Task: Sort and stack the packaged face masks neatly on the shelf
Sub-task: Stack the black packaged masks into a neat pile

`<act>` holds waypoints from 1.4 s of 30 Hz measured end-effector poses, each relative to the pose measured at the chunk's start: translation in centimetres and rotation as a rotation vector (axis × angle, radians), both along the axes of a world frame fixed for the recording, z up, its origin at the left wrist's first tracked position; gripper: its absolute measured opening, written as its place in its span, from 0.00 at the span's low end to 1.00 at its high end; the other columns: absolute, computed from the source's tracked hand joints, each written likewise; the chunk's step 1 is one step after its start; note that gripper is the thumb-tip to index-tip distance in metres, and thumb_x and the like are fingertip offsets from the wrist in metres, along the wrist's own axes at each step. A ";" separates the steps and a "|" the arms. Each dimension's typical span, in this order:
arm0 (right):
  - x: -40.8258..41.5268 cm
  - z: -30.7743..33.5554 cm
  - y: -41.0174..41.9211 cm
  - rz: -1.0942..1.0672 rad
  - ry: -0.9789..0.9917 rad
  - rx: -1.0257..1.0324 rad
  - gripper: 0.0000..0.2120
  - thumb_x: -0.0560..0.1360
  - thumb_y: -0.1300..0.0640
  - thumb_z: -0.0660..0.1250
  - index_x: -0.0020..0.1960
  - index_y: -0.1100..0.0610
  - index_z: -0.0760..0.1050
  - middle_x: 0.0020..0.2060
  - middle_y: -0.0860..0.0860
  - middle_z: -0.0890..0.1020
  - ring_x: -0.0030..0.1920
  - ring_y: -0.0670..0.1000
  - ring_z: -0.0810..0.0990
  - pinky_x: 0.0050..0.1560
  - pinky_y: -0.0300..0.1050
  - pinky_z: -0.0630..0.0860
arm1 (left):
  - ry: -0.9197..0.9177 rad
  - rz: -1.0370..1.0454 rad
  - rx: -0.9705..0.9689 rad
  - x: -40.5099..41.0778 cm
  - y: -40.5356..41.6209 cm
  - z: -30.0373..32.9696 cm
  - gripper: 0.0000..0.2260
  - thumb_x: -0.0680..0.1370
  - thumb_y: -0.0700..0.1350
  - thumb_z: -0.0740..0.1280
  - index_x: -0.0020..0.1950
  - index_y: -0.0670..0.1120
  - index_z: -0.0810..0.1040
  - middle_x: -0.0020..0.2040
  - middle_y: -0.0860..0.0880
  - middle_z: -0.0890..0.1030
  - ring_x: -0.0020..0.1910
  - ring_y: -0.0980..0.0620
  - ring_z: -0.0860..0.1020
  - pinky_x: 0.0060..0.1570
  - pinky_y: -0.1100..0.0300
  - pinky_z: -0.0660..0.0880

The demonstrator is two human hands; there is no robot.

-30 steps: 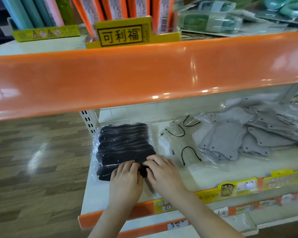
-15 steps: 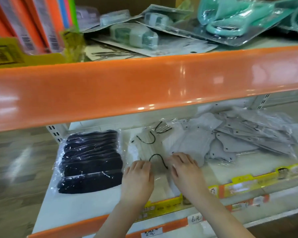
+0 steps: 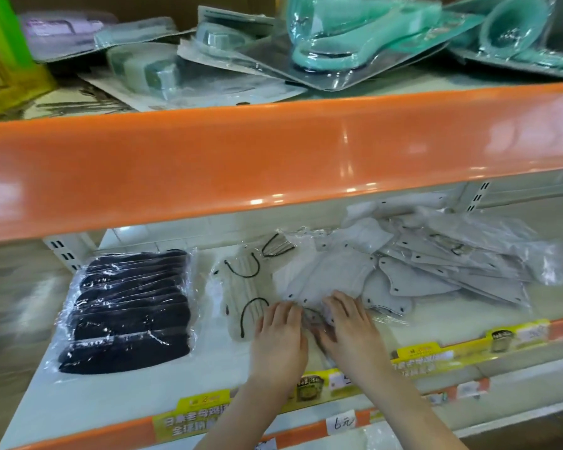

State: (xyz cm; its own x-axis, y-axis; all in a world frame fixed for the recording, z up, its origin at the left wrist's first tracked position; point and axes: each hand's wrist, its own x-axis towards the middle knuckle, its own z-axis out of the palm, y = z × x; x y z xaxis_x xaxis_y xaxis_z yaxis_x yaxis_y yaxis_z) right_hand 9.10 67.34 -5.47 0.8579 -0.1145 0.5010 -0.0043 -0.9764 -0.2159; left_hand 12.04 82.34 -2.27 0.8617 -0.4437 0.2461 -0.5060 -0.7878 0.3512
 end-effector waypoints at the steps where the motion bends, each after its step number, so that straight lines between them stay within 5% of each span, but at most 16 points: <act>1: -0.1 0.1 0.0 0.005 0.001 0.007 0.22 0.62 0.53 0.80 0.52 0.60 0.79 0.51 0.56 0.80 0.52 0.58 0.81 0.52 0.51 0.78 | 0.006 0.001 -0.001 0.0 0.0 0.0 0.17 0.69 0.44 0.55 0.49 0.45 0.81 0.49 0.49 0.82 0.50 0.47 0.80 0.46 0.55 0.78; 9: -0.1 -0.1 0.1 0.032 0.005 0.046 0.18 0.64 0.56 0.77 0.52 0.59 0.79 0.50 0.53 0.81 0.50 0.56 0.81 0.50 0.49 0.80 | 0.036 0.004 0.023 0.0 -0.2 -0.3 0.18 0.69 0.45 0.56 0.52 0.44 0.81 0.52 0.48 0.82 0.52 0.47 0.80 0.48 0.54 0.78; 14: -0.5 0.4 0.1 0.057 -0.023 0.084 0.03 0.74 0.55 0.67 0.45 0.54 0.77 0.43 0.49 0.79 0.43 0.53 0.78 0.43 0.47 0.77 | 0.038 0.009 -0.016 0.1 -0.2 -0.5 0.18 0.70 0.43 0.56 0.55 0.43 0.79 0.53 0.47 0.81 0.53 0.46 0.80 0.50 0.53 0.77; 17: -0.8 1.4 0.2 0.066 -0.053 0.151 0.10 0.76 0.52 0.58 0.44 0.55 0.76 0.43 0.49 0.79 0.40 0.52 0.78 0.39 0.47 0.77 | 0.073 0.018 -0.101 0.1 -0.2 -0.5 0.19 0.71 0.42 0.56 0.61 0.43 0.74 0.55 0.46 0.80 0.53 0.46 0.79 0.51 0.54 0.76; 22: -1.7 3.9 -0.1 0.132 -0.199 0.579 0.10 0.77 0.53 0.60 0.48 0.58 0.77 0.48 0.47 0.79 0.45 0.43 0.79 0.44 0.42 0.77 | 0.231 0.046 -0.353 -0.2 0.1 0.3 0.25 0.78 0.40 0.63 0.74 0.50 0.62 0.66 0.51 0.71 0.63 0.50 0.71 0.58 0.65 0.65; 26: -2.5 8.8 -0.1 0.134 -0.288 1.001 0.03 0.76 0.54 0.62 0.46 0.50 0.75 0.39 0.41 0.79 0.40 0.38 0.76 0.41 0.29 0.70 | 0.250 0.001 -0.505 -0.2 0.0 2.8 0.28 0.77 0.46 0.68 0.67 0.65 0.57 0.64 0.64 0.64 0.64 0.64 0.67 0.59 0.74 0.62; 28: -2.6 10.9 -0.3 0.137 -0.356 1.095 0.04 0.76 0.54 0.61 0.44 0.52 0.73 0.35 0.42 0.77 0.35 0.39 0.73 0.38 0.29 0.68 | 0.295 -0.002 -0.573 -0.1 0.0 4.5 0.29 0.75 0.47 0.71 0.63 0.69 0.57 0.64 0.70 0.60 0.61 0.77 0.61 0.57 0.83 0.56; 30: -2.6 12.4 -0.6 0.157 -0.404 1.188 0.05 0.76 0.55 0.61 0.42 0.53 0.74 0.34 0.43 0.77 0.35 0.39 0.72 0.37 0.30 0.68 | 0.314 -0.020 -0.607 0.3 0.3 6.1 0.29 0.73 0.47 0.73 0.61 0.70 0.60 0.63 0.72 0.61 0.60 0.80 0.59 0.55 0.85 0.54; 32: -2.2 13.5 -0.8 0.173 -0.397 1.284 0.07 0.75 0.53 0.62 0.39 0.48 0.76 0.33 0.43 0.77 0.35 0.41 0.73 0.37 0.32 0.69 | 0.359 -0.041 -0.622 0.5 0.6 7.6 0.25 0.71 0.46 0.74 0.57 0.69 0.66 0.60 0.71 0.67 0.58 0.78 0.64 0.54 0.81 0.60; 35: -1.6 14.2 -0.7 0.226 -0.344 1.408 0.06 0.74 0.51 0.66 0.38 0.47 0.78 0.32 0.44 0.76 0.34 0.45 0.71 0.35 0.37 0.68 | 0.536 -0.083 -0.717 0.8 0.8 9.0 0.14 0.70 0.42 0.75 0.44 0.62 0.78 0.46 0.63 0.81 0.49 0.61 0.78 0.53 0.63 0.71; 39: -0.4 14.1 -0.1 0.266 -0.257 1.483 0.06 0.71 0.51 0.71 0.44 0.50 0.76 0.34 0.45 0.78 0.35 0.45 0.75 0.35 0.36 0.71 | 0.602 -0.022 -0.807 0.6 1.0 9.6 0.08 0.74 0.35 0.70 0.40 0.48 0.79 0.36 0.52 0.82 0.39 0.56 0.79 0.46 0.57 0.74; 42: 0.3 12.7 0.7 0.115 -0.288 1.178 0.14 0.72 0.57 0.72 0.54 0.50 0.71 0.48 0.45 0.78 0.46 0.40 0.78 0.45 0.31 0.74 | 0.604 0.121 -0.884 0.8 1.5 9.1 0.05 0.75 0.34 0.68 0.45 0.44 0.76 0.39 0.49 0.82 0.40 0.54 0.80 0.46 0.56 0.76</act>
